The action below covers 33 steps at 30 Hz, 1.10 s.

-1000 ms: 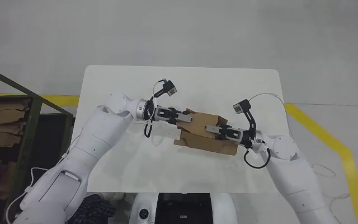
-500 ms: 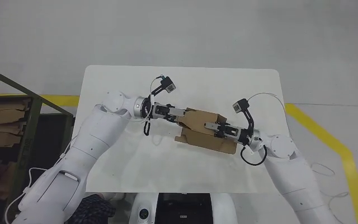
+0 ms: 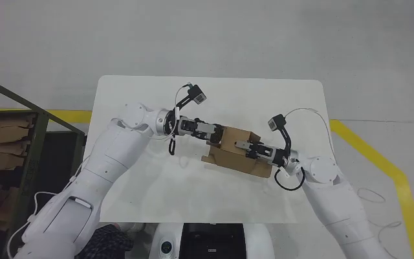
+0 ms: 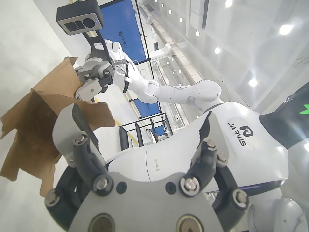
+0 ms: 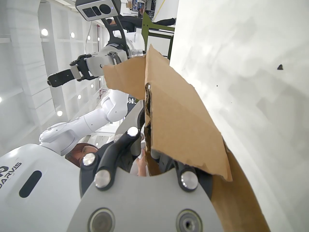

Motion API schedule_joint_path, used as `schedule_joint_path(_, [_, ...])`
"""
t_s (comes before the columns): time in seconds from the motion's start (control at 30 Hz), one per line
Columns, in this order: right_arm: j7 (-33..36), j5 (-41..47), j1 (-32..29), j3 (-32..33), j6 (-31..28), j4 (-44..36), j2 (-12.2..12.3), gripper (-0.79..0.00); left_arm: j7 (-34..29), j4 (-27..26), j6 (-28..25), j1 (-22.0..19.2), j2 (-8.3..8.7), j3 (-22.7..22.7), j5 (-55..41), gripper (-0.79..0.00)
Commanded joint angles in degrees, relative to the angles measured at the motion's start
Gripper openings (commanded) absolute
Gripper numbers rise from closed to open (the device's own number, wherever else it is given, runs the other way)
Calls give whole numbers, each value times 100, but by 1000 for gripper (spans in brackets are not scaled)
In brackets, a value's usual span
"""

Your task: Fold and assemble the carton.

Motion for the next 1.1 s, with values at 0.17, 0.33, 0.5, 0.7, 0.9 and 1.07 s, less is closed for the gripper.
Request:
schedule_joint_path(0.17, [-121, -128, -47, -7, 80, -135, 11, -785, 135, 119, -135, -144, -70, 144, 229, 0])
schedule_joint_path(0.33, [-197, -223, -83, -21, 178, -263, 19, -785, 203, 127, -203, -163, -104, 190, 274, 0])
schedule_joint_path(0.5, [-266, -278, -100, -35, 254, -347, 22, -785, 212, 92, -211, -185, -140, 262, 317, 0])
schedule_joint_path(0.7, [-399, -329, -141, -22, 356, -421, 30, -785, 228, 49, -227, -239, -179, 322, 438, 0])
schedule_joint_path(0.9, [-463, -321, -161, -26, 460, -485, 33, -785, 258, 31, -239, -282, -218, 367, 538, 0])
schedule_joint_path(1.07, [-485, -307, -179, -37, 501, -547, 34, -785, 304, 45, -224, -297, -252, 419, 625, 0])
